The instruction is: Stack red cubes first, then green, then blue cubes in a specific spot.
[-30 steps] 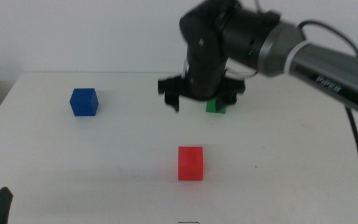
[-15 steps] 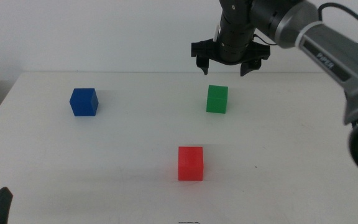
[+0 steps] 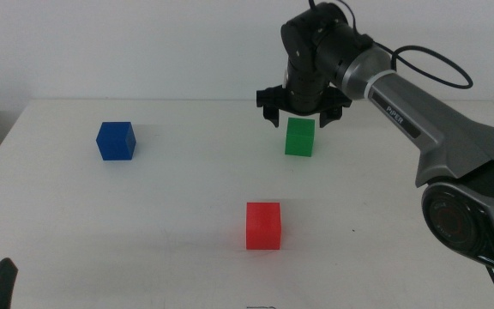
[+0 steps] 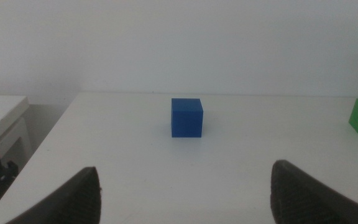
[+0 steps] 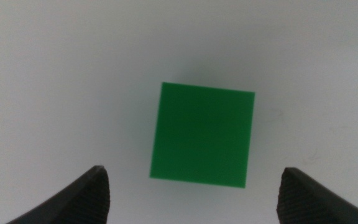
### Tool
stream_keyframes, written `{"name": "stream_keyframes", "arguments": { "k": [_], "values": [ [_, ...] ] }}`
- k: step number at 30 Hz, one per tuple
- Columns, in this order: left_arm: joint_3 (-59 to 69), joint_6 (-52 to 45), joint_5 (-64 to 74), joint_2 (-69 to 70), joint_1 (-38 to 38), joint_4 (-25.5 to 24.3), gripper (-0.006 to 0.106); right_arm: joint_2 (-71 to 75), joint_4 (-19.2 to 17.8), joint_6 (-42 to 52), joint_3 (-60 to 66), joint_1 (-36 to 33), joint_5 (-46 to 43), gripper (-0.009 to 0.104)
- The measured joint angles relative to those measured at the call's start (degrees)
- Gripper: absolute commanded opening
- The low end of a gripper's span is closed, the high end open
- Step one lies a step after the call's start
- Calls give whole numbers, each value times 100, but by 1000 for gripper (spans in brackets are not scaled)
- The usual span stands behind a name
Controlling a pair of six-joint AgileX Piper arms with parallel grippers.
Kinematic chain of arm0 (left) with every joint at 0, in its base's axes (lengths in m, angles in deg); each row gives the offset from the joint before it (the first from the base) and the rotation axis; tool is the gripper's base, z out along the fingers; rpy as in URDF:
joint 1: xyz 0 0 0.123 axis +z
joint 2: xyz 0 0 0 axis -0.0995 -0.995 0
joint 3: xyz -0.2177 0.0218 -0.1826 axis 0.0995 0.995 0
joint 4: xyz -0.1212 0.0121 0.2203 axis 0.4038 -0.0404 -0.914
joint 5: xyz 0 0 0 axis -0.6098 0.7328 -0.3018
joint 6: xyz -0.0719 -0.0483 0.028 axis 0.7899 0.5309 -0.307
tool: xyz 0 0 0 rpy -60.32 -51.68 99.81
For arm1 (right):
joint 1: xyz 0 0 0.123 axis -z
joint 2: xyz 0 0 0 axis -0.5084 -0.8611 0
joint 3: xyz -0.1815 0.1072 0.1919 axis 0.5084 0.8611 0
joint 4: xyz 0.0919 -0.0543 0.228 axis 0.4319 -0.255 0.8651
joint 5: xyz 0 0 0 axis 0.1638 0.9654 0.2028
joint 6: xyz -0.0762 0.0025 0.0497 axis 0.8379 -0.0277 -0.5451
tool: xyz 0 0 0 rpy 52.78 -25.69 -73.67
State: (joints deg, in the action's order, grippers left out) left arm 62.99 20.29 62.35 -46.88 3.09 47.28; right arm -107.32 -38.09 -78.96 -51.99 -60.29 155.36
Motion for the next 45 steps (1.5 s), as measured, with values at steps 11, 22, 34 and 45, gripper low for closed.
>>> {"name": "stream_keyframes", "arguments": {
  "k": [11,22,34,45],
  "values": [
    [0,0,0,0,0,0,94,-193,-126,-63,-5,61,-60,82],
    [0,0,0,0,0,0,94,-392,-150,-99,-5,104,-371,80],
    [0,0,0,0,0,0,94,-431,-169,-99,-5,104,-517,61],
    [0,0,0,0,0,0,94,-565,-144,-77,-9,104,-522,31]
  ]
}}
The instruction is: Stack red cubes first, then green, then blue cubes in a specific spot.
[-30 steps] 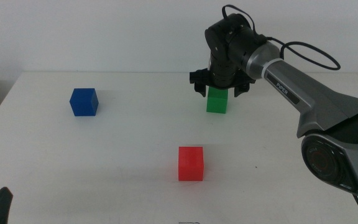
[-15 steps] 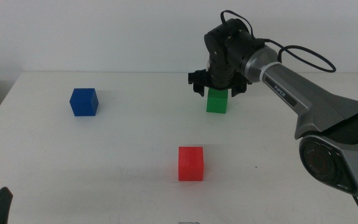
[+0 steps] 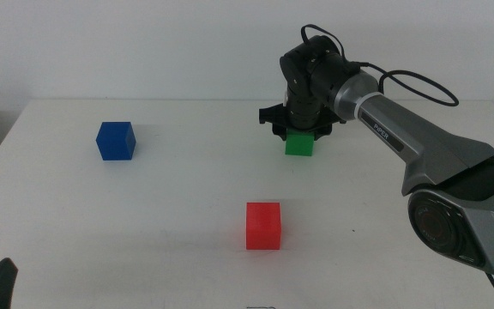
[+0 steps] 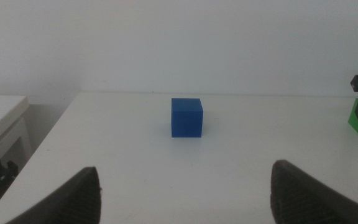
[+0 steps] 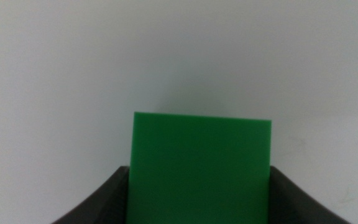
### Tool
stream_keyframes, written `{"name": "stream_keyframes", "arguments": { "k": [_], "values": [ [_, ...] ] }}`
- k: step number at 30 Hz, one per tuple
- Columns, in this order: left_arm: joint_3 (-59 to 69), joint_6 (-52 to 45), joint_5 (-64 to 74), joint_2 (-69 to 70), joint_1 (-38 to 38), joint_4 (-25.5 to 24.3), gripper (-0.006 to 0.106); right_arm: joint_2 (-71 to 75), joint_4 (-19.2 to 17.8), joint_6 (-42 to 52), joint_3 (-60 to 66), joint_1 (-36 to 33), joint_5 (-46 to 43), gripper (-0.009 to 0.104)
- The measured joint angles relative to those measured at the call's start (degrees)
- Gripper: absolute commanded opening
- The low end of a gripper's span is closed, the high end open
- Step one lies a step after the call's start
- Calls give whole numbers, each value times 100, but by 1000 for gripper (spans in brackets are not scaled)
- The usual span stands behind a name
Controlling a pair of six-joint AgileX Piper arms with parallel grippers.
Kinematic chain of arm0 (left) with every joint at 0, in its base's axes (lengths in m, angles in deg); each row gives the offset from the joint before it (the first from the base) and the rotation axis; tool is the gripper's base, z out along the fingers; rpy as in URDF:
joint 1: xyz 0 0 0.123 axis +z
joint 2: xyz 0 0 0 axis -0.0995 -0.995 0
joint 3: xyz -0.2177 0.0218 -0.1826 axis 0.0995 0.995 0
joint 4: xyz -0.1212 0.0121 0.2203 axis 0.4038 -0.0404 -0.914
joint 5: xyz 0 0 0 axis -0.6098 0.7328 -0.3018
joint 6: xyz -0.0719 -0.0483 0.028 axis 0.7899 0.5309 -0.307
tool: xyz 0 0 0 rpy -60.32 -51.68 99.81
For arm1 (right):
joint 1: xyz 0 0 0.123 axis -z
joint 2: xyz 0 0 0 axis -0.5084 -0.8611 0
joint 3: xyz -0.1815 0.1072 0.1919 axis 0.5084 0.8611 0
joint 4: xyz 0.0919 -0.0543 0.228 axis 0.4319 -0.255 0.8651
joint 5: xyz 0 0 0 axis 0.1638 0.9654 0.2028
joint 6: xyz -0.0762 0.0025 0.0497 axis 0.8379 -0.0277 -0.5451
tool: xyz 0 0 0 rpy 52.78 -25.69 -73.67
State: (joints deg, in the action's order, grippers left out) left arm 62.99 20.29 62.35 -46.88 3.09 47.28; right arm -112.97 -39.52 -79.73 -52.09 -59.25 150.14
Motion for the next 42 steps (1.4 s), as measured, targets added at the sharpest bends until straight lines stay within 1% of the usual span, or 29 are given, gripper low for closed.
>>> {"name": "stream_keyframes", "arguments": {
  "k": [2,3,4,11,13,21,26,29,32,35,38,42],
  "values": [
    [0,0,0,0,0,0,94,1,-6,21,0,0,-17,18],
    [0,0,0,0,0,0,94,1,-23,25,0,0,-17,3],
    [0,0,0,0,0,0,94,1,-37,47,0,0,-17,-1],
    [0,0,0,0,0,0,94,8,-65,195,0,0,89,-1],
    [0,0,0,0,0,0,94,64,-24,254,0,0,175,-1],
    [0,0,0,0,0,0,94,703,28,468,0,-154,446,-1],
    [0,0,0,0,0,0,94,968,-133,662,0,-250,529,-1],
    [0,0,0,0,0,0,94,1166,-114,667,84,-365,529,-1],
    [0,0,0,0,0,0,94,1483,-99,613,462,-489,529,-1],
    [0,0,0,0,0,0,94,1922,-83,415,1169,-603,496,-1],
    [0,0,0,0,0,0,94,2542,-100,122,2051,-727,60,-1],
    [0,0,0,0,0,0,94,3293,-294,-390,3165,-964,-391,-1]
  ]
}}
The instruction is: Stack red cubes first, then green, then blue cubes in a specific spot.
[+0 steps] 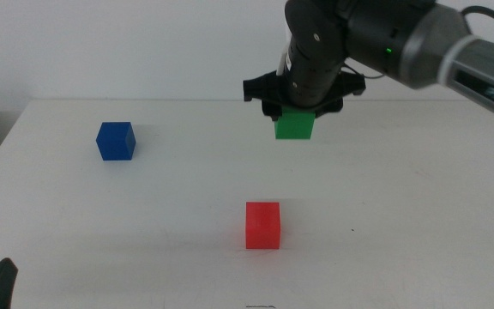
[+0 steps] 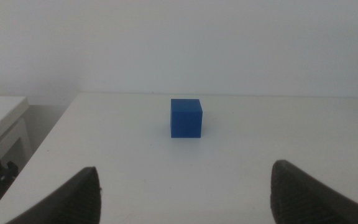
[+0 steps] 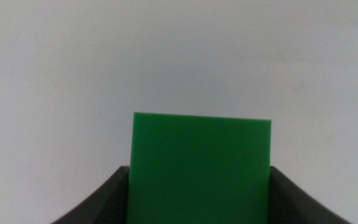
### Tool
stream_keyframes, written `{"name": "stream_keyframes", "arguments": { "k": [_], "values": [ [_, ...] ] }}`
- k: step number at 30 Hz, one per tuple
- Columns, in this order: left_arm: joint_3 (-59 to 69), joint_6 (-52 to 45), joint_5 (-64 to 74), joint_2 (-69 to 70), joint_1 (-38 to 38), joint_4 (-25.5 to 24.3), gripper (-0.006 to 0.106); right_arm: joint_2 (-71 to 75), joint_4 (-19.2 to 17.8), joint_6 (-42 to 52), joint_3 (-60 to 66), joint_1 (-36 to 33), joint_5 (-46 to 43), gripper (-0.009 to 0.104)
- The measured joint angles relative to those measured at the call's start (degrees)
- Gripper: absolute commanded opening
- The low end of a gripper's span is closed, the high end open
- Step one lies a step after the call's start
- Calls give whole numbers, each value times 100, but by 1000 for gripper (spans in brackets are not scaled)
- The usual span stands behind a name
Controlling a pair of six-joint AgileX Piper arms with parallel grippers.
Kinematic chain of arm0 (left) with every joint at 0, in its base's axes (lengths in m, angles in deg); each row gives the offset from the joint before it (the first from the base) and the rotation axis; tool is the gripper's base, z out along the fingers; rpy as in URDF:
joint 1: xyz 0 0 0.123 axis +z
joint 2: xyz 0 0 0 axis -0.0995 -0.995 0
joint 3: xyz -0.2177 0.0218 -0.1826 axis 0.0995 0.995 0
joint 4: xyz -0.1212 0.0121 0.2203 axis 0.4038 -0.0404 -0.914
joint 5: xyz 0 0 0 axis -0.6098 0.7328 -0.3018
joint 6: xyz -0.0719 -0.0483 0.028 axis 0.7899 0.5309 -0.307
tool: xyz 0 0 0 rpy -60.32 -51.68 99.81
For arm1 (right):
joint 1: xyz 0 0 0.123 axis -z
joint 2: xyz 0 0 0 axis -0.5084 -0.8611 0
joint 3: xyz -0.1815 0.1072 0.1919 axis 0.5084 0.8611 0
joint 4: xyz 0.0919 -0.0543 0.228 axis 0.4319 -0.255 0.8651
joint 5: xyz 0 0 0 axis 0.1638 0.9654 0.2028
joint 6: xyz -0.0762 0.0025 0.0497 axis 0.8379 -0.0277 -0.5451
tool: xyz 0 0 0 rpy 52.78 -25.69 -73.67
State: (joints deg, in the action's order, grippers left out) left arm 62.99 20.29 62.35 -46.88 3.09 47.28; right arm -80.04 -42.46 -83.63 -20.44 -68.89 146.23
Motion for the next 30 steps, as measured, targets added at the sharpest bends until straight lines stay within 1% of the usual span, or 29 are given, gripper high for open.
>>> {"name": "stream_keyframes", "arguments": {
  "k": [5,13,21,30],
  "values": [
    [0,0,0,0,0,0,94,439,-73,-393,680,-318,-48,-1],
    [0,0,0,0,0,0,94,491,-75,-847,785,-839,66,-1],
    [0,0,0,0,0,0,94,459,-74,-1066,785,-971,320,-1],
    [0,0,0,0,0,0,94,244,38,-1090,865,-1032,420,-1]
  ]
}}
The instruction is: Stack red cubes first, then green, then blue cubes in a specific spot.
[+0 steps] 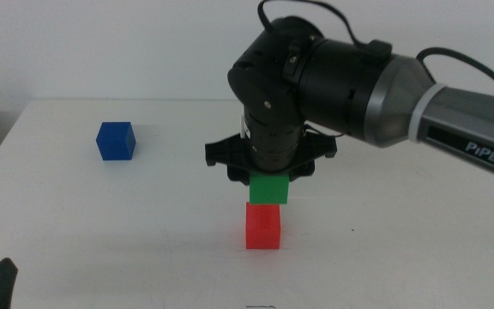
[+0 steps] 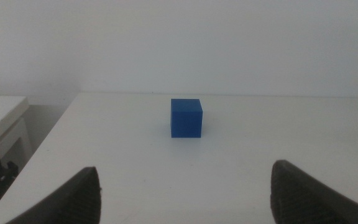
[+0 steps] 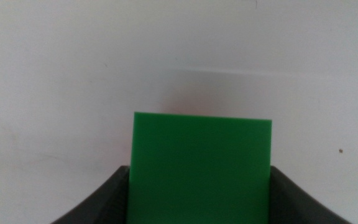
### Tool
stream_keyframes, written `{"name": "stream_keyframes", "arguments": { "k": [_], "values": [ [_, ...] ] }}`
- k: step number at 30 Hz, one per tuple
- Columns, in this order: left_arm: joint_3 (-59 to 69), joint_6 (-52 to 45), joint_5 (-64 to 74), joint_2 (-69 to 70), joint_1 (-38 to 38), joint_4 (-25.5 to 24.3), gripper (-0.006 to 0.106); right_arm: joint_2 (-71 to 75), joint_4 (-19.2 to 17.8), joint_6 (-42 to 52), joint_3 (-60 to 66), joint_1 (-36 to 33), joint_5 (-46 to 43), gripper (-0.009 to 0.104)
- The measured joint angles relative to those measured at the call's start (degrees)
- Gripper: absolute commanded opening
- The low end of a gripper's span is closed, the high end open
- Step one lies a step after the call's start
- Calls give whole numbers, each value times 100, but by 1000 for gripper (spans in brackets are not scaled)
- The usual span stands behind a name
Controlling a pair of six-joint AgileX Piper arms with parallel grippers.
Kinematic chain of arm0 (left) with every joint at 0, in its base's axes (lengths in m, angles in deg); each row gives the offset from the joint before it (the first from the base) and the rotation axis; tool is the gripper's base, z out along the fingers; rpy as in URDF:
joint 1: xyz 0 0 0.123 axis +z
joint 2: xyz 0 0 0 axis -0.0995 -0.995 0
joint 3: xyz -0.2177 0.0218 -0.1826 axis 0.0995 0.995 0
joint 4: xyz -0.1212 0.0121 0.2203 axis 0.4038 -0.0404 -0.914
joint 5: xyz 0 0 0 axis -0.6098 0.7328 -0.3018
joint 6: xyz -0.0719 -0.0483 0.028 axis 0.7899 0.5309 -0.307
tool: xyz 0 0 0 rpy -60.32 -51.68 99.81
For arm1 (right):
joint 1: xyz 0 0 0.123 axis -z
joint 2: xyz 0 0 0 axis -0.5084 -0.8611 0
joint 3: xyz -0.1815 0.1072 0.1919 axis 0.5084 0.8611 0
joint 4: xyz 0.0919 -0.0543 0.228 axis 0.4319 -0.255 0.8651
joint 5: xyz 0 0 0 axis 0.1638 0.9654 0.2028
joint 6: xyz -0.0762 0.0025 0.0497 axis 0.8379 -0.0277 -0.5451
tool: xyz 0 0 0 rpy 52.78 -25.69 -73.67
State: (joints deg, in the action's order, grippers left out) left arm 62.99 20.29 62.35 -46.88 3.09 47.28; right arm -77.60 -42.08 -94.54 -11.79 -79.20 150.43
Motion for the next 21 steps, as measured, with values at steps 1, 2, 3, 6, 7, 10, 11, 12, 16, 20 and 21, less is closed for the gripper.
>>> {"name": "stream_keyframes", "arguments": {
  "k": [1,2,3,6,7,10,11,12,16,20,21],
  "values": [
    [0,0,0,0,0,0,94,-17,0,0,48,0,-13,-1],
    [0,0,0,0,0,0,94,-23,5,0,103,0,-19,-1],
    [0,0,0,0,0,0,94,-34,14,0,157,0,-28,-1],
    [0,0,0,0,0,0,94,-41,21,-26,295,0,-116,-1],
    [0,0,0,0,0,0,94,-41,21,-27,333,0,-161,-1],
    [0,0,0,0,0,0,94,-58,33,-42,372,0,-229,-1],
    [0,0,0,0,0,0,94,-65,40,-47,378,0,-248,-1],
    [0,0,0,0,0,0,94,-80,41,-47,378,0,-279,-1],
    [0,0,0,0,0,0,94,-195,156,-41,378,0,-316,-1],
    [0,0,0,0,0,0,94,-282,187,-36,383,0,-335,-1],
    [0,0,0,0,0,0,94,-289,187,-30,383,0,-343,-1]
  ]
}}
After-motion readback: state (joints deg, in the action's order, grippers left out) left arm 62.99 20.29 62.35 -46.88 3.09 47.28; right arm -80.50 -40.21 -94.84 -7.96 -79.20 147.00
